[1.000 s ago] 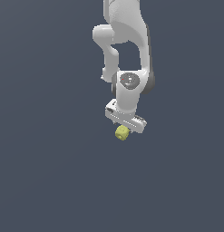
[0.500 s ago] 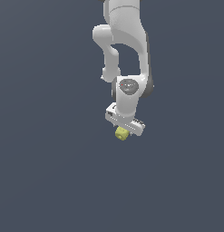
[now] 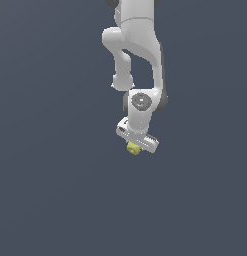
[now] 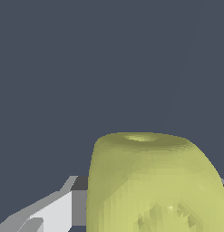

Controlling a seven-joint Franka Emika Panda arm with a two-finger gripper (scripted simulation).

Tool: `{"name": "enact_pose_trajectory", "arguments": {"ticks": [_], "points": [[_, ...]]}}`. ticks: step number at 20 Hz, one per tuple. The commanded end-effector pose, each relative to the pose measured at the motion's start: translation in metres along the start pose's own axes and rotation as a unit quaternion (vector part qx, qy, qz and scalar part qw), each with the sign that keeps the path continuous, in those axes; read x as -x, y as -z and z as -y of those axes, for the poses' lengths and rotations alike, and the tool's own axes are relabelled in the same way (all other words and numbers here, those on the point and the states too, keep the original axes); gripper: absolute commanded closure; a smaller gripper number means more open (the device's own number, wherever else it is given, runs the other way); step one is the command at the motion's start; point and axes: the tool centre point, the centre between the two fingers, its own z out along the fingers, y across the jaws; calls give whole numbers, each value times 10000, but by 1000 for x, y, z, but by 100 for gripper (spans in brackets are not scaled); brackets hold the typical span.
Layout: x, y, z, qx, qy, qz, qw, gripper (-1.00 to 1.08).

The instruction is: Pick up the object and move it to a goal position.

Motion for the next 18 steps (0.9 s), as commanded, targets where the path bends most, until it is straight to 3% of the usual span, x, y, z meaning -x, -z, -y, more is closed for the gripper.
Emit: {"name": "enact_pose_trajectory", "arguments": {"ticks": [1,11,18], "points": [[0,-1,0,0,-3,-2,10000,108],[-1,1,0,-3,0,-3,10000,108],[-11,25,-3,-3,0,-3,10000,108]]}}
